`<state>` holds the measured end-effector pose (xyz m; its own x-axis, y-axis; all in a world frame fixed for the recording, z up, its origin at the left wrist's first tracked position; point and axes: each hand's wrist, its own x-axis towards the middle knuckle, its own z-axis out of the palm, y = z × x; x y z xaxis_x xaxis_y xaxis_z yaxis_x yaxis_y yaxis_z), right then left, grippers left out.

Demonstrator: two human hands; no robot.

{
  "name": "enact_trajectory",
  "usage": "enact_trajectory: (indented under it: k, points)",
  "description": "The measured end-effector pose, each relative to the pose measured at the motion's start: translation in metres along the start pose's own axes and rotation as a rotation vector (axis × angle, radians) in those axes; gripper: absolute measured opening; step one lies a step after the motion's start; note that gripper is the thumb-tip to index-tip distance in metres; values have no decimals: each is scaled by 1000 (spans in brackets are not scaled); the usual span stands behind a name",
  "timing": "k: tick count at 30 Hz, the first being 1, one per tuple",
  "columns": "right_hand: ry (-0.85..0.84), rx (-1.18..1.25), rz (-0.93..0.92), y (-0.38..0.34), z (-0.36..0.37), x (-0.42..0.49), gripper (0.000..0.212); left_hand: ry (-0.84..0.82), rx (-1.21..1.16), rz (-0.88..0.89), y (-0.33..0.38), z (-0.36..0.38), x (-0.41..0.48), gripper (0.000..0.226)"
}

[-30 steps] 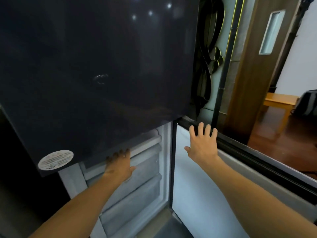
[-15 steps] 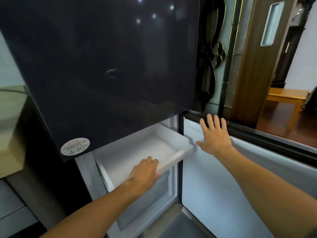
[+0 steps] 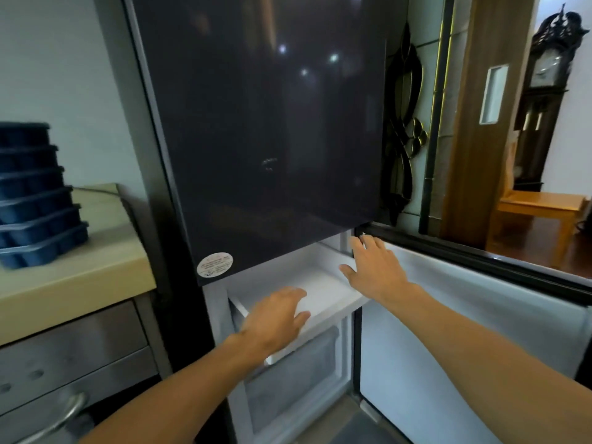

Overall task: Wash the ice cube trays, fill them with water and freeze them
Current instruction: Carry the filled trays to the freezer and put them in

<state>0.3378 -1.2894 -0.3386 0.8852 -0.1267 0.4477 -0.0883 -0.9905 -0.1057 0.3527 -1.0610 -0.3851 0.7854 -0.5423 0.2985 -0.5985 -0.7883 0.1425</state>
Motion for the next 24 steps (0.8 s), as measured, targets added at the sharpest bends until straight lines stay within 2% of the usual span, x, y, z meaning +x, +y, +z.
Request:
enact_trajectory:
  k: [9,15,19,24]
  points:
    - [220,319,-326,-158,-91,-22,41,465,-41,-35,-60,-141,-94,22]
    - [310,502,-615,-283,-151,-7,43,749,107,-164,-123,-230,-173,21]
    - [302,549,-685,-367,-178,20,51,774,229,-397,-170,-272,-214,24]
    - [255,467,-654,-448,-201,58,67,616,261,-654,-207,-304,-241,46]
